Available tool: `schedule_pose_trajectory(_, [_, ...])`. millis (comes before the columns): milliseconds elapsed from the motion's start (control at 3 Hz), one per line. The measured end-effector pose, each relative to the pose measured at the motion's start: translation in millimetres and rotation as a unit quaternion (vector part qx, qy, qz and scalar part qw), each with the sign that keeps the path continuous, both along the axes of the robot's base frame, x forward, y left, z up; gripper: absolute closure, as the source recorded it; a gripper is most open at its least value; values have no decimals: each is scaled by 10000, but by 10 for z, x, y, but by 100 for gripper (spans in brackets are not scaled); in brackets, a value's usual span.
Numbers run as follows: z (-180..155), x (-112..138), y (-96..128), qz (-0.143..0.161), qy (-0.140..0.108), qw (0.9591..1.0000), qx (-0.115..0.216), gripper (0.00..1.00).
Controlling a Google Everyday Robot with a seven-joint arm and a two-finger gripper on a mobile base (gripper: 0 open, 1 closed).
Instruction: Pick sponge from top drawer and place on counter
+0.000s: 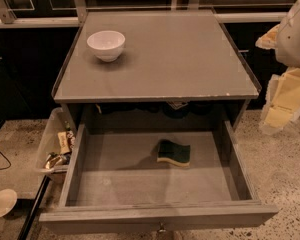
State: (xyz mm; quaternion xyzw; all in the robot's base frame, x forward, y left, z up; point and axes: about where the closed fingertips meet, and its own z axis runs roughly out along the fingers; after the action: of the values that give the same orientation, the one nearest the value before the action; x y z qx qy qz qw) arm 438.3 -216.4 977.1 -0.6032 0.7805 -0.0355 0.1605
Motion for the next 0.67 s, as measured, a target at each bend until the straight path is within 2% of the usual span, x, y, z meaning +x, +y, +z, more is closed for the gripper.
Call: schedule_pose_trajectory(667, [-56,0,-6,-18,-25,10000,74,0])
